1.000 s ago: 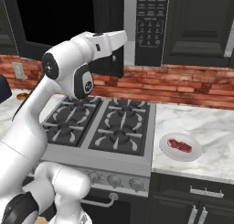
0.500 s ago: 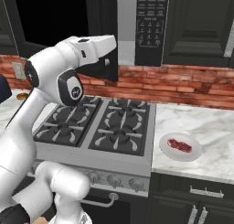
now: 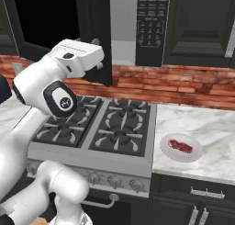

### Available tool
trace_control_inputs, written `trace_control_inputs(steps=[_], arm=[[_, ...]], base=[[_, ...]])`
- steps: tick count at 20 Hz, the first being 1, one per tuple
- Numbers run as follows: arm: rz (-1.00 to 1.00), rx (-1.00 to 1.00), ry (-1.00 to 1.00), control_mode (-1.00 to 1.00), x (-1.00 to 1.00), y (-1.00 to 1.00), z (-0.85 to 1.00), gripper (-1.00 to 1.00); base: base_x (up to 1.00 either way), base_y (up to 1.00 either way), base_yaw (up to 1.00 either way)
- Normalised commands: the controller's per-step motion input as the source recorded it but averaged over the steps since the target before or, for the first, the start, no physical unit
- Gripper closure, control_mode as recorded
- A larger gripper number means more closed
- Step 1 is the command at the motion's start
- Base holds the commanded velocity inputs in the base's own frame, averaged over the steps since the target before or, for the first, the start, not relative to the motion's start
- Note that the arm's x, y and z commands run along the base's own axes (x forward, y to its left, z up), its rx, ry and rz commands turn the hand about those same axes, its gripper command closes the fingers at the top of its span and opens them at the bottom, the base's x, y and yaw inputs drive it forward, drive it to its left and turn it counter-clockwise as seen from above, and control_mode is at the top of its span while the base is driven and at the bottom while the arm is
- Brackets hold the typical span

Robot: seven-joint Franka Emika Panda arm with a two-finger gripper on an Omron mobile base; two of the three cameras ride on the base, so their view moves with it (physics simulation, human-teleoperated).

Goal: Pick the steak from the counter and place it in the microwave. Then turn on the microwave.

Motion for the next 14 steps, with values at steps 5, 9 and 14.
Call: trace_control_inputs(steps=[5,9,14], arm=[[-0.16,0.0,-0.19,-1.0,-0.32,0.33,0.23,1.0],[-0.19,0.0,-0.13,-1.0,-0.31,0.35,0.25,1.0],[-0.19,0.0,-0.11,-1.0,-0.29,0.33,0.25,1.0]], base=[[0.0,0.0,0.0],[0.0,0.0,0.0],[0.0,0.0,0.0]])
